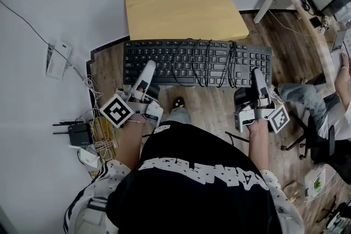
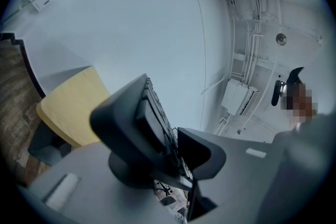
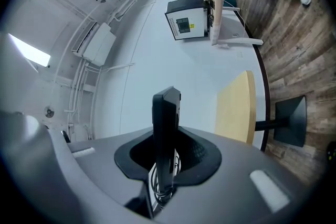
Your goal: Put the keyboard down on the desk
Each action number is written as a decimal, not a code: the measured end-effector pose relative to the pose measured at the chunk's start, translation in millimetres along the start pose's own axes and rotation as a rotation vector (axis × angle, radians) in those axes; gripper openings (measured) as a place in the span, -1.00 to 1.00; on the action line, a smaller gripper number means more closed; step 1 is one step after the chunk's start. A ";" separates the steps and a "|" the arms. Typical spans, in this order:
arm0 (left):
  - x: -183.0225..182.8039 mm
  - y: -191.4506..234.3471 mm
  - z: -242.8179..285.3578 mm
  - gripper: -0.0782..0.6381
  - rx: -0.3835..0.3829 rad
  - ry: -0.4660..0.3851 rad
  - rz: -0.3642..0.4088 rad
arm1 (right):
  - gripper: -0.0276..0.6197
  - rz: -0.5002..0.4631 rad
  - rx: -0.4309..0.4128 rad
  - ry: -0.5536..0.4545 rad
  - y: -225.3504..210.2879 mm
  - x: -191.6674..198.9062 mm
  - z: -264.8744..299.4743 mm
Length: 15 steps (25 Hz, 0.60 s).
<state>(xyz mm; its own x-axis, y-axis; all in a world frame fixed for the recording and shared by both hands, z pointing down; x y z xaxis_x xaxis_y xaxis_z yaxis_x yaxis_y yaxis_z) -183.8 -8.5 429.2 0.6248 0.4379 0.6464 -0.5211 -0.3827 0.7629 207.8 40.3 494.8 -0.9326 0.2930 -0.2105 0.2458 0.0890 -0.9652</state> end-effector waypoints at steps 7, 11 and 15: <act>-1.9 4.4 3.1 -0.48 0.023 0.007 -0.001 | -0.65 -0.018 -0.013 -0.016 1.6 2.6 -1.4; -0.4 5.1 2.2 -0.47 0.025 0.000 0.000 | -0.65 -0.019 -0.001 -0.013 2.1 2.4 -0.7; 1.5 8.0 1.7 -0.47 0.021 0.002 -0.017 | -0.65 -0.024 0.007 -0.018 3.2 2.6 -0.8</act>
<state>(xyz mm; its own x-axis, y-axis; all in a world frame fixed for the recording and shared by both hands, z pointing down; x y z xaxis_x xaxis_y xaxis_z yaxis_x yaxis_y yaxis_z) -186.0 -12.3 436.4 0.6321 0.4462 0.6335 -0.4985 -0.3918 0.7733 206.3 42.1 491.3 -0.9428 0.2736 -0.1903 0.2218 0.0889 -0.9710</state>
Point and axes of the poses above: the fingertips, and each gripper's own axes: z forward along the fingers, y to its left, x out of its underside, the point moved 9 cm from there along -z, backward along the fingers, and after that the axes turned 11 degrees about z, right-handed, at the moved point
